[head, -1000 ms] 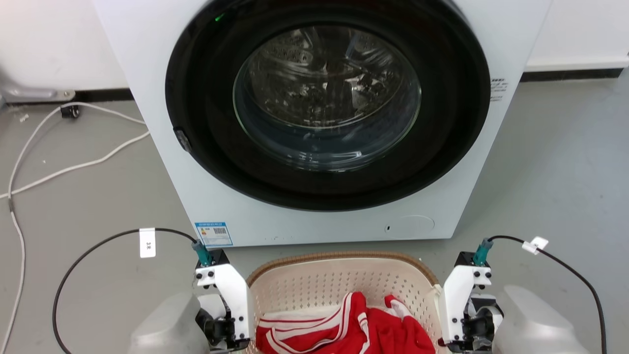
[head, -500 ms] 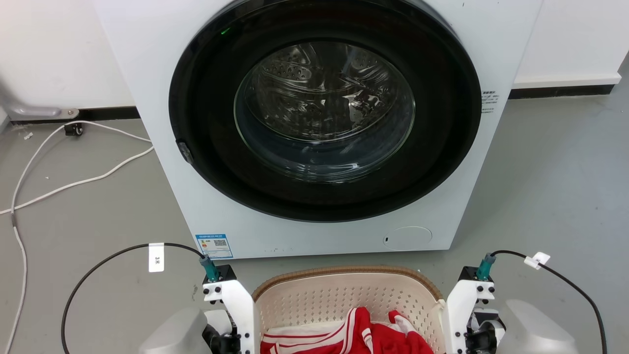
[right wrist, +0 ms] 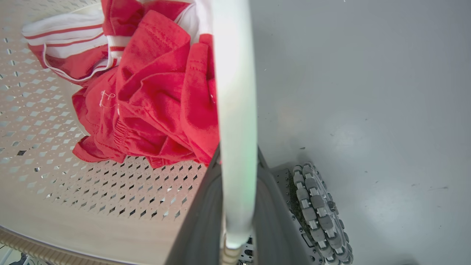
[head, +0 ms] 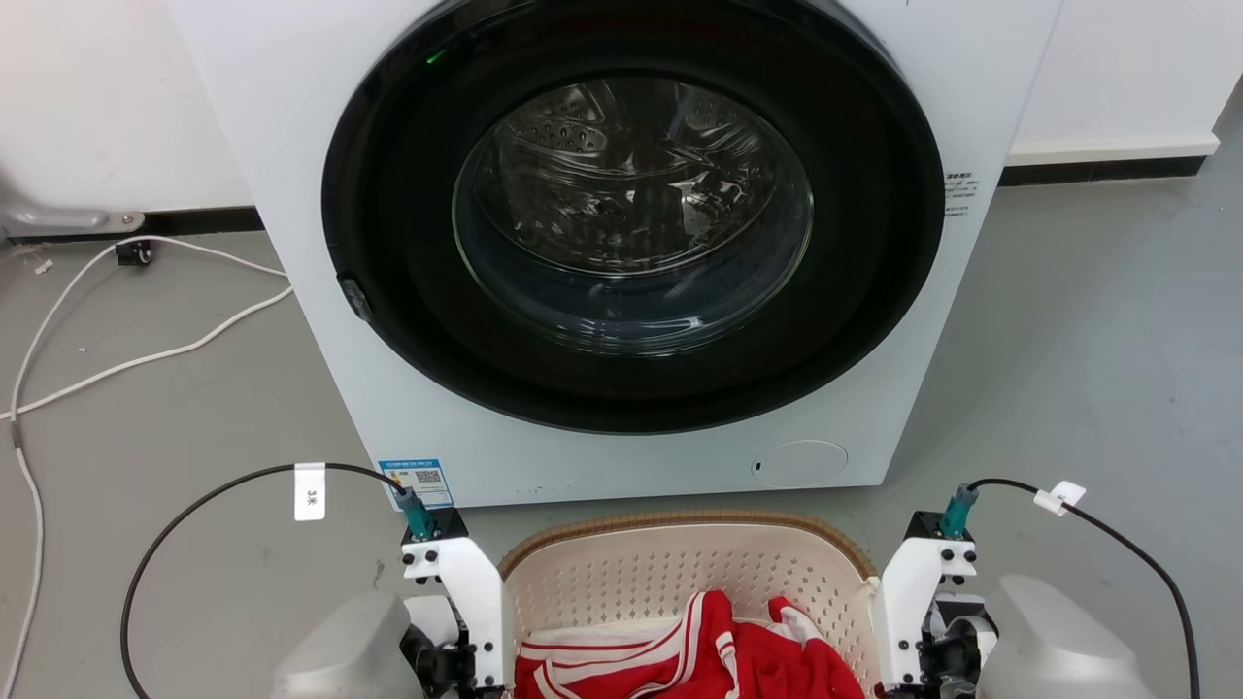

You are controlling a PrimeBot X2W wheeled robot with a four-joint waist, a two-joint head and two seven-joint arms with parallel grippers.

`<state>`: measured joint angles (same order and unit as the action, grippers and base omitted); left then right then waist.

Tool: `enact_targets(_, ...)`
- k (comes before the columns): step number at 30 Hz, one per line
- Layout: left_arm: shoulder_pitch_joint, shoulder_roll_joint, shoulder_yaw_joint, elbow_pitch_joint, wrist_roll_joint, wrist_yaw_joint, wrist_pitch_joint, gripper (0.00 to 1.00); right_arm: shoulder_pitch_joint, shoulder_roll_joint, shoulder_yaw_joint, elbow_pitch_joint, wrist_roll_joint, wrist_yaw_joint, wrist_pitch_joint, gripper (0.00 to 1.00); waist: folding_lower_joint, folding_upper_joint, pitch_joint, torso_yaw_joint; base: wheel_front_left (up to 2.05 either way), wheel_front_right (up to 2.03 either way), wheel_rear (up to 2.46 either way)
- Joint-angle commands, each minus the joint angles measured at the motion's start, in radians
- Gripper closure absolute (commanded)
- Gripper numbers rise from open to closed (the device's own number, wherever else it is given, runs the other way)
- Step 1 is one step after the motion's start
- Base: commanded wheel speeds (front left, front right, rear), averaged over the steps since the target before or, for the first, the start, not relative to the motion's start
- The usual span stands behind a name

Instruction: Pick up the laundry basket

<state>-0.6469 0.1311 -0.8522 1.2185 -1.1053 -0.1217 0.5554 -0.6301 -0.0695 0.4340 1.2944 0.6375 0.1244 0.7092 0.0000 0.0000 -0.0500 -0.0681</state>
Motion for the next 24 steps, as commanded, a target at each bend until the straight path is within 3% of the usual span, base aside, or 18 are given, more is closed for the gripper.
enact_targets(1,-0.021,-0.033,0.0,-0.019,-0.016,-0.016,0.001,1.0,-0.017,0.033,-0.006,-0.011,0.002,0.012,-0.001,1.0,0.0,0.0,0.003,-0.001,0.0,0.0,0.0)
enact_targets(24,-0.037,-0.027,-0.033,-0.013,-0.039,-0.016,-0.026,1.0,-0.036,0.033,-0.026,-0.011,-0.013,0.011,-0.016,1.0,0.0,0.0,0.018,-0.007,0.0,0.0,0.0)
